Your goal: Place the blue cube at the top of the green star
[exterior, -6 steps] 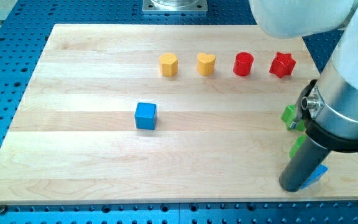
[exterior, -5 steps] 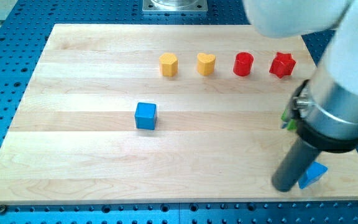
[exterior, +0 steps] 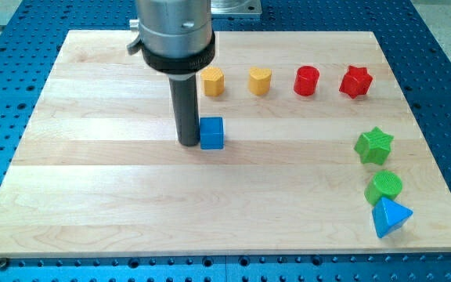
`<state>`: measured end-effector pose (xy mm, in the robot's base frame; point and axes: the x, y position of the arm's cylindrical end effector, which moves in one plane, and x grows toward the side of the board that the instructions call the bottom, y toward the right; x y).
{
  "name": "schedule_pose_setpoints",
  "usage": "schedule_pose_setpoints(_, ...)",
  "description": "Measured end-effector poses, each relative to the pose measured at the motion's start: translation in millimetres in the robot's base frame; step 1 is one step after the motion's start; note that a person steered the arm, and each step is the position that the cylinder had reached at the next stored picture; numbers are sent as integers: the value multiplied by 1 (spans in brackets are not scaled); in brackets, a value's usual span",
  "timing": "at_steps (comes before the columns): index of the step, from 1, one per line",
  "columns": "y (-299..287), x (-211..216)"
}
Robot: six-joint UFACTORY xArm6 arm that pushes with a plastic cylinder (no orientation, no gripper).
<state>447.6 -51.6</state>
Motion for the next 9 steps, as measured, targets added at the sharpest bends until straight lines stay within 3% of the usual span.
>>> schedule_pose_setpoints(1, 63, -8)
schedule_pose_setpoints(2, 76, -13)
schedule_pose_setpoints(3, 32, 27)
schedule_pose_setpoints(5, 144, 18)
schedule_pose_setpoints(6, 121, -7)
schedule_pose_setpoints(7, 161, -17)
schedule_pose_setpoints(8, 147, -21)
schedule_pose_setpoints(9, 145, 13)
